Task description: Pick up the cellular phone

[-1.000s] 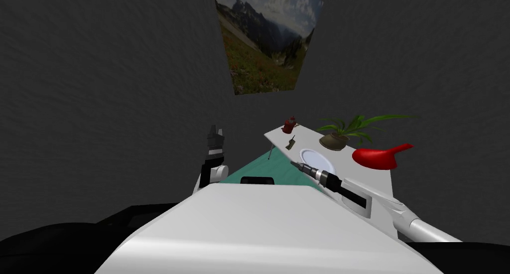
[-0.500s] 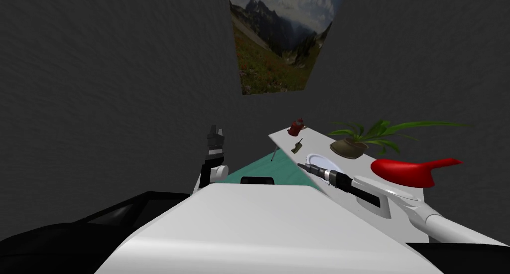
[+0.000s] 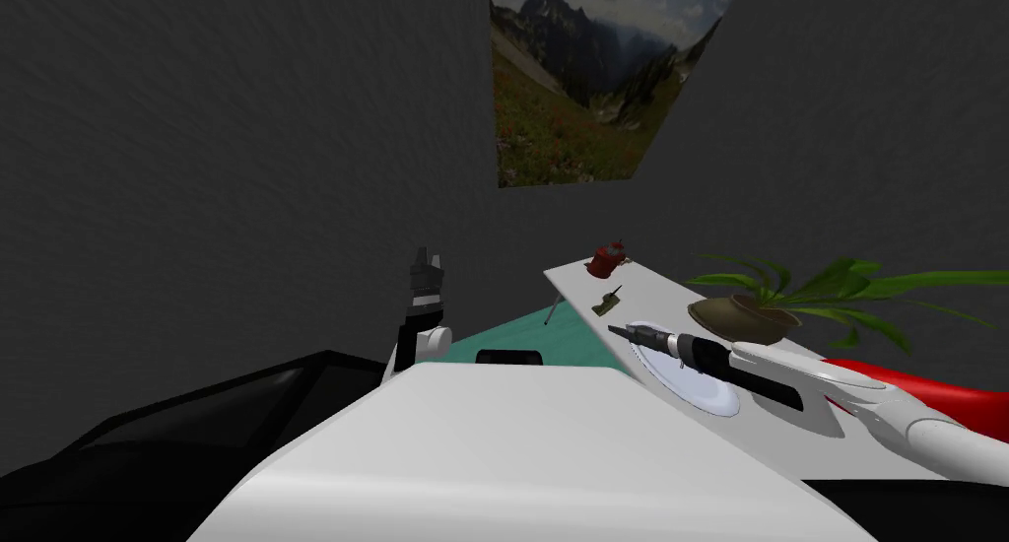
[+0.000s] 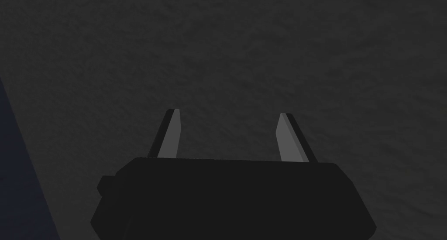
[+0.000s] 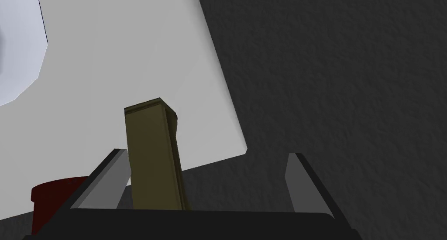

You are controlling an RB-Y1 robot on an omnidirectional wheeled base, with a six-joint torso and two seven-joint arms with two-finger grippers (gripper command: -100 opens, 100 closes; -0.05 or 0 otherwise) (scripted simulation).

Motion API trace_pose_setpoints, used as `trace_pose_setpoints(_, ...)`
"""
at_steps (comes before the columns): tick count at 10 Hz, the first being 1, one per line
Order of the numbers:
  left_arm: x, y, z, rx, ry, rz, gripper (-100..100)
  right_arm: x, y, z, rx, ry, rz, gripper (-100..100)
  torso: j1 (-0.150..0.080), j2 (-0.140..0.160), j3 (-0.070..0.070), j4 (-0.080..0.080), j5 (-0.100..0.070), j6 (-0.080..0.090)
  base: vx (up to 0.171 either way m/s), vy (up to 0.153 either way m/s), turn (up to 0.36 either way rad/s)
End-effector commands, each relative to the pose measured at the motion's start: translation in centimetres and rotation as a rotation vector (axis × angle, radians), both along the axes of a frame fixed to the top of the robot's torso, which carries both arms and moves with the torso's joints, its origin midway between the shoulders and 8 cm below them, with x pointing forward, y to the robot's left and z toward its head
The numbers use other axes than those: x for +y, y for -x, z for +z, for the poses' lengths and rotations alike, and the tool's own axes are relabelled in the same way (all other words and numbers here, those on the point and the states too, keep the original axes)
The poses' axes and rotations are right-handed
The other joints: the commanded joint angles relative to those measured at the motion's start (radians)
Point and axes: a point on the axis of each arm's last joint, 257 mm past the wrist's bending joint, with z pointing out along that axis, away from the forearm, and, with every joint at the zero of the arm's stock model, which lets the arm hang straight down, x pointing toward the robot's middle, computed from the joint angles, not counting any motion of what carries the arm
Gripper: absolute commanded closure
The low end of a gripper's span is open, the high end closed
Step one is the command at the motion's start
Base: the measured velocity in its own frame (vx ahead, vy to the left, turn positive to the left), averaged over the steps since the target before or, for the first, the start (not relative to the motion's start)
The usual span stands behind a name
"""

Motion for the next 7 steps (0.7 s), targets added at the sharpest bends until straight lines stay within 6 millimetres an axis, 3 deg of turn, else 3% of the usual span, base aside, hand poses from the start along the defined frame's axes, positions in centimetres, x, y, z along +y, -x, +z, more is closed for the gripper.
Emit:
trace_pose_setpoints(1,0.0,0.0,0.0,0.000,0.000,0.000,0,-3.0,0.3,0.6,0.023,0.070,0.005,-100,0.000,0.000,0.000,0.000,0.000,0.000,0.048,0.015,0.267)
trace_pose_setpoints(3,0.0,0.0,0.0,0.000,0.000,0.000,0,-5.9,0.5,1.7,0.045,0.143,0.011,-100,0.000,0.000,0.000,0.000,0.000,0.001,0.043,0.015,0.221)
trace_pose_setpoints(4,0.0,0.0,0.0,0.000,0.000,0.000,0,-5.9,0.5,1.7,0.045,0.143,0.011,-100,0.000,0.000,0.000,0.000,0.000,0.001,0.027,0.009,0.065)
trace_pose_setpoints(7,0.0,0.0,0.0,0.000,0.000,0.000,0,-9.0,0.5,3.1,0.067,0.221,0.019,-100,0.001,0.002,0.001,0.000,0.000,0.001,0.023,0.016,0.149)
